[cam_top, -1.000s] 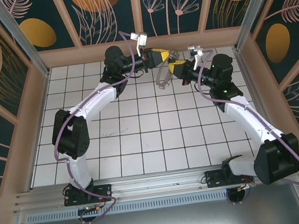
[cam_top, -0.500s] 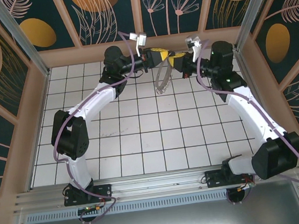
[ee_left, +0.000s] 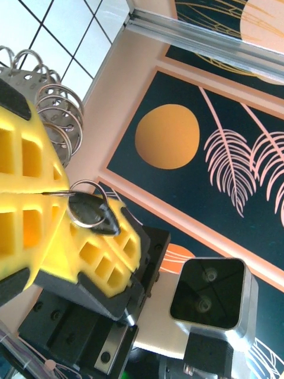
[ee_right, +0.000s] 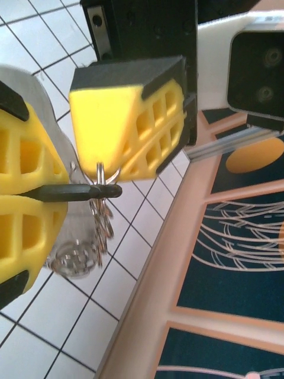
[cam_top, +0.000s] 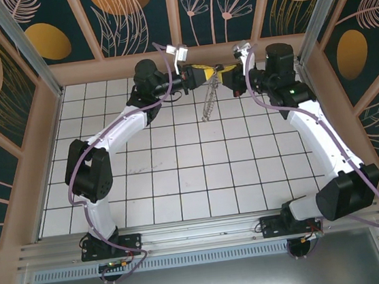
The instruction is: Put the keys on the keyring
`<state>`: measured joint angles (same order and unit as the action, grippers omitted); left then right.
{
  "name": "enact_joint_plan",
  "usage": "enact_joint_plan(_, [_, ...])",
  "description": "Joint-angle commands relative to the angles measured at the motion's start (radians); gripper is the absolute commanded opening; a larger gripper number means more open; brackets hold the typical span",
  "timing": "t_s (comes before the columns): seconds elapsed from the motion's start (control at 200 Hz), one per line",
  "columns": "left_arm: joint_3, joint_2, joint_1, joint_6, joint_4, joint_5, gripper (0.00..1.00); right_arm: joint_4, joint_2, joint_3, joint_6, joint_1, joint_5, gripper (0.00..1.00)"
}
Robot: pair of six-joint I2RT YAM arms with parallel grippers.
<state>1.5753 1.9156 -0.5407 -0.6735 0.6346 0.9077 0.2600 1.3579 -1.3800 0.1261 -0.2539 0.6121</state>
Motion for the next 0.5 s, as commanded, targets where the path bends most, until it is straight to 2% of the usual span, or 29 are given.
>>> enact_joint_plan(0.0, [0.003, -0.050, -0.005, 0.025, 0.014, 0.017, 0.00, 0.019, -0.004, -0.030, 0.031, 0.026, -0.032, 0.00])
enact_joint_plan(0.495, [0.006, -0.041, -0.005, 0.008, 0.030, 0.023, 0.00, 0.042, 0.044, -0.119, 0.039, 0.011, 0.033, 0.00])
